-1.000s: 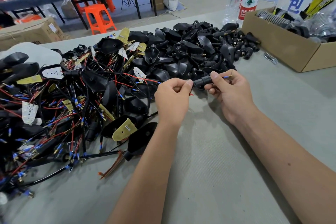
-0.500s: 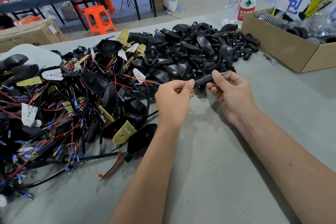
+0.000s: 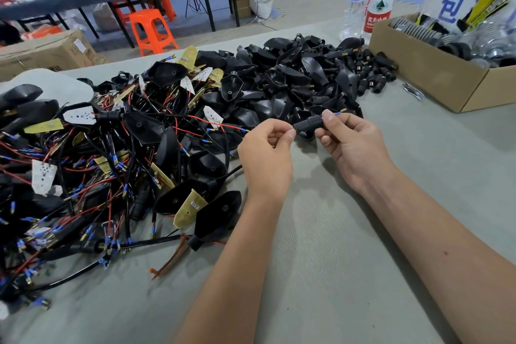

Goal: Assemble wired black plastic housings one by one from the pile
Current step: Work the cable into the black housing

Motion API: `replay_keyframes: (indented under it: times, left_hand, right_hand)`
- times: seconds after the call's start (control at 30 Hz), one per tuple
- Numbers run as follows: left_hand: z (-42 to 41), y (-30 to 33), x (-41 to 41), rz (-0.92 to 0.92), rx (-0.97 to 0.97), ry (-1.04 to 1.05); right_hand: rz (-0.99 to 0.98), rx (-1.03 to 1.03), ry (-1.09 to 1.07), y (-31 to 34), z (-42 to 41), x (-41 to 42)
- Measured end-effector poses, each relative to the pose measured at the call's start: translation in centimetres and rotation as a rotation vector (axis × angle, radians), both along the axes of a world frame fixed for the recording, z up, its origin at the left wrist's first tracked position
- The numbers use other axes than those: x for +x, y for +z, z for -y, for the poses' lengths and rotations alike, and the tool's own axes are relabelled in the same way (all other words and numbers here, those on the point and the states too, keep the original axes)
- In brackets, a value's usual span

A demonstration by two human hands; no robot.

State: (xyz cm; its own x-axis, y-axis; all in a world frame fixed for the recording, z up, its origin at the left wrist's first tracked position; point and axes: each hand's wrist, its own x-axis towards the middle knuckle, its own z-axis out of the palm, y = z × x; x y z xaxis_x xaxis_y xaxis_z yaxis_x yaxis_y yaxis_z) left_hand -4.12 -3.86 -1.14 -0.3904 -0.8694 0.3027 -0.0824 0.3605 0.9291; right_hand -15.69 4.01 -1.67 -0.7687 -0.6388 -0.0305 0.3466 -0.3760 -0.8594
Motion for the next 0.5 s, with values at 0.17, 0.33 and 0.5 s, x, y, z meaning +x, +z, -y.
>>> replay_keyframes:
  times: [0.17, 0.33, 0.5]
  left_hand:
    - [1.0, 0.1, 0.3, 0.032, -0.004, -0.043]
    - [1.4, 0.1, 0.6, 0.080, -0.033, -0.182]
    - [1.8, 0.5, 1.0, 0.105, -0.036, -0.175]
  right_hand:
    - [-0.013, -0.017, 0.017, 0.1, -0.1, 0.1]
    - [-0.050, -0.003, 0.050, 0.0, -0.2, 0.2]
    - [-0.108, 0.068, 0.042, 0.0, -0.3, -0.1]
